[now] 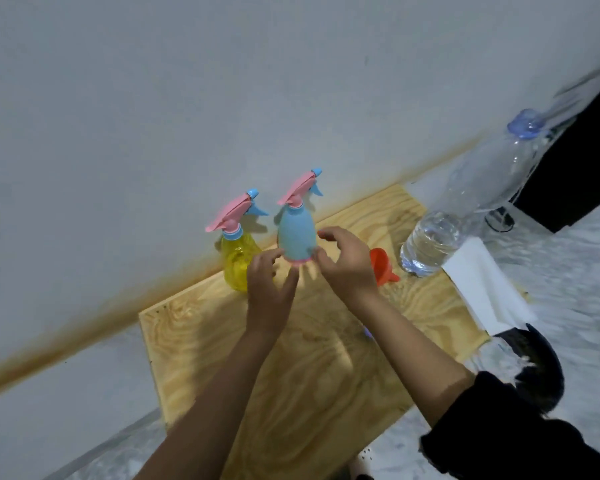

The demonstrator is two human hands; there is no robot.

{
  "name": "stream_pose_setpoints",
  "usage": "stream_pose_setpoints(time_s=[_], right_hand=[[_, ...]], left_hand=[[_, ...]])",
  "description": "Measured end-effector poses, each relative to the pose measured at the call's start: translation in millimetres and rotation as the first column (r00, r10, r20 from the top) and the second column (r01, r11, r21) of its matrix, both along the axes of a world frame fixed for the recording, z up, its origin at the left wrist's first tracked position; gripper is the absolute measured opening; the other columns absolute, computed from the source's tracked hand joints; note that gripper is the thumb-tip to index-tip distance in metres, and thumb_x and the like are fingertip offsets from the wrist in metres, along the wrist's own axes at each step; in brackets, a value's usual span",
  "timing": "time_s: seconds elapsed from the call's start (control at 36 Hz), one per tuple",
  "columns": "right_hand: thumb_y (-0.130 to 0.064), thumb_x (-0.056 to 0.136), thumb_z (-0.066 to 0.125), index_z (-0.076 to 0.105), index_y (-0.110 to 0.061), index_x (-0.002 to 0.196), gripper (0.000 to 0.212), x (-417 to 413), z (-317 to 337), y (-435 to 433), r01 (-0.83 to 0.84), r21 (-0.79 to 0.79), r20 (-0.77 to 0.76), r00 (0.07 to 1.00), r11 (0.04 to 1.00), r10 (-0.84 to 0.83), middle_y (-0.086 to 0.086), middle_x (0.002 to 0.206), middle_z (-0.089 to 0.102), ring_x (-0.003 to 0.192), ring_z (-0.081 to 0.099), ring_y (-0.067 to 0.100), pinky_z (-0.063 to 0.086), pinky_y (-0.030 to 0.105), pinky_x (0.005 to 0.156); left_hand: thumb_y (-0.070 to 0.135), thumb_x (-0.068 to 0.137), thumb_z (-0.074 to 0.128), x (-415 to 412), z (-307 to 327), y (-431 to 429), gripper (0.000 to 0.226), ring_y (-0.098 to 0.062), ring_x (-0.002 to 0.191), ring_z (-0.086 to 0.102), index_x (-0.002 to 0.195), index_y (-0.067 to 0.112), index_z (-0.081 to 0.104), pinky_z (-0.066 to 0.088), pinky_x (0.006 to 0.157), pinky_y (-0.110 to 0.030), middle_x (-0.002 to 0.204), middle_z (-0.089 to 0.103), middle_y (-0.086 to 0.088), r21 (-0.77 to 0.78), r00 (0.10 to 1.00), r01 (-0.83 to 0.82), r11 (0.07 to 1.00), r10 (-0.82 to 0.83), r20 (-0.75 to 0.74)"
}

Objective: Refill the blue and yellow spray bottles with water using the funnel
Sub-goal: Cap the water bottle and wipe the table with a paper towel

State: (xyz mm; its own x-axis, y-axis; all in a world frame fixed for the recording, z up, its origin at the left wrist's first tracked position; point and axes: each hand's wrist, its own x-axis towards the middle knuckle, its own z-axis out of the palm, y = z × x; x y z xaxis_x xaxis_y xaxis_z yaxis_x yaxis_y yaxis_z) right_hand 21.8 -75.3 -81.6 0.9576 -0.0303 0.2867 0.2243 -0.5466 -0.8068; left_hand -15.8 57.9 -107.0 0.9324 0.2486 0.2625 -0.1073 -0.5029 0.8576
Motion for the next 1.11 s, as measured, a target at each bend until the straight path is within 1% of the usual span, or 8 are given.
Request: stream_pose_setpoints(time_s=[0.17, 0.22, 0.36, 0.5, 0.67, 0.78, 0.89, 1.11], right_hand=[[-0.006, 0.081, 0.066, 0.064, -0.007, 0.113, 0.033, -39.0, -33.8, -64.1, 0.086, -0.080, -0.250, 0.963, 0.993, -0.104, 0.010, 0.112, 0.065, 0.099, 0.059, 0.017, 0.037, 0.016, 0.082], [-0.003, 0.077, 0.065, 0.063, -0.005, 0.114, 0.037, -52.9, -44.2, -79.6, 0.074, -0.090, -0.318, 0.943, 0.993, -0.099, 0.014, 0.111, 0.063, 0.100, 0.059, 0.025, 0.042, 0.023, 0.085], [-0.028, 0.073, 0.057, 0.059, -0.020, 0.121, 0.048, -76.7, -74.8, -95.9, -0.013, -0.251, -0.421, 0.902, 0.968, -0.097, 0.006, 0.105, 0.058, 0.098, 0.055, 0.027, 0.048, 0.038, 0.080], [-0.028, 0.076, 0.058, 0.060, -0.014, 0.115, 0.042, -86.0, -94.7, -90.8, -0.081, -0.394, -0.372, 0.925, 0.916, -0.078, 0.008, 0.118, 0.055, 0.101, 0.050, 0.032, 0.047, 0.040, 0.076], [-0.018, 0.080, 0.053, 0.062, -0.006, 0.084, 0.016, -89.1, -107.0, -88.8, -0.025, -0.324, -0.278, 0.958, 0.946, -0.070, 0.008, 0.089, 0.052, 0.078, 0.045, 0.021, 0.039, 0.033, 0.061], [-0.015, 0.082, 0.053, 0.062, -0.005, 0.089, 0.016, -90.9, -107.2, -97.1, 0.000, -0.298, -0.318, 0.943, 0.955, -0.099, 0.008, 0.089, 0.053, 0.084, 0.049, 0.023, 0.044, 0.039, 0.067], [-0.013, 0.082, 0.056, 0.064, -0.006, 0.099, 0.020, -90.9, -91.1, -114.4, 0.091, -0.271, -0.316, 0.932, 0.958, -0.177, 0.010, 0.095, 0.054, 0.089, 0.049, 0.024, 0.041, 0.031, 0.069], [-0.012, 0.083, 0.066, 0.064, -0.004, 0.113, 0.032, -54.4, -15.8, -175.9, 0.392, -0.102, -0.096, 0.911, 0.914, -0.402, 0.010, 0.106, 0.060, 0.098, 0.057, 0.025, 0.050, 0.041, 0.086]], left_hand=[[0.028, 0.090, 0.062, 37.9, 44.5, -59.9, 0.046, -0.012, 0.119, 0.046, 0.129, 0.007, 0.051, 0.038, 0.101, -0.023, 0.122, 0.048, 0.000, 0.068, 0.939, 0.343, 0.937, -0.345, 0.021], [0.035, 0.092, 0.058, 48.8, 58.4, -82.5, 0.053, -0.011, 0.126, 0.040, 0.137, 0.010, 0.043, 0.031, 0.105, -0.023, 0.133, 0.043, -0.002, 0.114, 0.888, 0.458, 0.882, -0.460, -0.012], [0.043, 0.091, 0.057, 68.3, 82.4, -138.3, 0.070, -0.012, 0.136, 0.028, 0.146, 0.012, 0.027, 0.023, 0.105, -0.019, 0.147, 0.031, -0.002, 0.133, 0.787, 0.614, 0.778, -0.616, -0.029], [0.044, 0.088, 0.062, 84.4, 91.1, -173.8, 0.083, -0.016, 0.142, 0.021, 0.149, 0.010, 0.016, 0.020, 0.109, -0.023, 0.153, 0.020, -0.005, 0.079, 0.764, 0.645, 0.760, -0.645, -0.037], [0.042, 0.085, 0.067, 93.9, 88.3, -195.4, 0.089, -0.018, 0.139, 0.027, 0.150, 0.011, 0.014, 0.027, 0.112, -0.030, 0.151, 0.024, -0.007, 0.022, 0.772, 0.635, 0.772, -0.634, -0.043], [0.037, 0.084, 0.069, 93.6, 83.7, -204.1, 0.090, -0.020, 0.138, 0.029, 0.149, 0.010, 0.014, 0.031, 0.113, -0.040, 0.150, 0.025, -0.008, -0.070, 0.789, 0.611, 0.788, -0.614, -0.031], [0.031, 0.086, 0.068, 92.3, 81.6, -208.3, 0.084, -0.018, 0.137, 0.030, 0.149, 0.011, 0.015, 0.035, 0.110, -0.038, 0.148, 0.028, -0.007, -0.121, 0.806, 0.587, 0.801, -0.592, -0.003], [0.028, 0.085, 0.069, 90.6, 83.5, -209.0, 0.084, -0.020, 0.135, 0.033, 0.148, 0.010, 0.016, 0.035, 0.110, -0.040, 0.148, 0.028, -0.009, -0.138, 0.816, 0.569, 0.811, -0.577, -0.027]])
